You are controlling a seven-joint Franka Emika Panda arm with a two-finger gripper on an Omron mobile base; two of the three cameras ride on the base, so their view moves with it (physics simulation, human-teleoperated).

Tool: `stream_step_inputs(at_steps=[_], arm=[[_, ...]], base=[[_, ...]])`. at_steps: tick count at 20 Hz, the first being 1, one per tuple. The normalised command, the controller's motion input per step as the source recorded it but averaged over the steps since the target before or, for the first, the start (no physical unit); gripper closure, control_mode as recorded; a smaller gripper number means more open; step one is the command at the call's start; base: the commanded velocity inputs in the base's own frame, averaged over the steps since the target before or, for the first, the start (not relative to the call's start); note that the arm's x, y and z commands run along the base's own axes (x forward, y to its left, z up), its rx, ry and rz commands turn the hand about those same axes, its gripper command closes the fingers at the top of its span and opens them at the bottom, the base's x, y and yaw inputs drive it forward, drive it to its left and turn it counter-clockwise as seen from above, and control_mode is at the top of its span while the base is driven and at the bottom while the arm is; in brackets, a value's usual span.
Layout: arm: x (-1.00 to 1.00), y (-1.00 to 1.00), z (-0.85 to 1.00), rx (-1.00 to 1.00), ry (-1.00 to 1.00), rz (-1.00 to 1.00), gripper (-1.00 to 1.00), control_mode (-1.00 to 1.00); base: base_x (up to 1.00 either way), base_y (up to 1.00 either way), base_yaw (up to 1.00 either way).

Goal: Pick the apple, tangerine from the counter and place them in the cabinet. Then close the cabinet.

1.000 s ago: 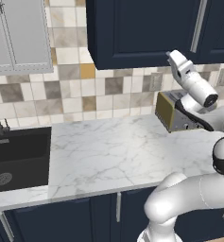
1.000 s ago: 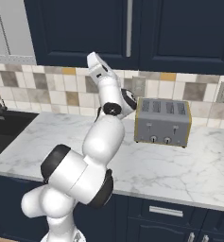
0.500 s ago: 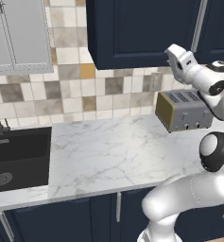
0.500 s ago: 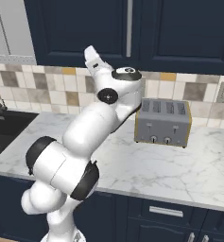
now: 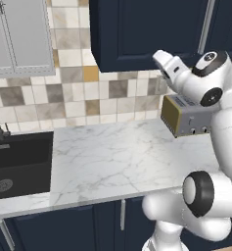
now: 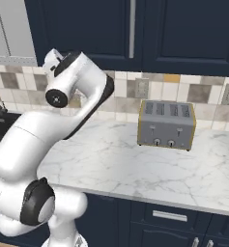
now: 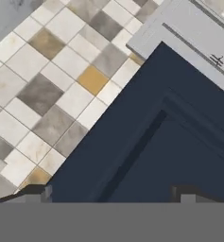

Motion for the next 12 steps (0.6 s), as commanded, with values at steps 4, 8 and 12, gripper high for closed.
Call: stream_step_inputs(at_steps=[4, 8, 12], arm=[[-1.00, -0.12, 0.38, -0.14, 0.06, 0.30, -1.00, -1.00], [-1.00, -0.28, 0.59, -0.10, 0.14, 0.31, -1.00, -1.00], [-0.94, -0.25, 0.84, -0.05, 0.27, 0.30, -1.00, -1.00]], base=[[0.00, 0.00, 0.00], [0.00, 0.00, 0.00], [0.00, 0.00, 0.00]])
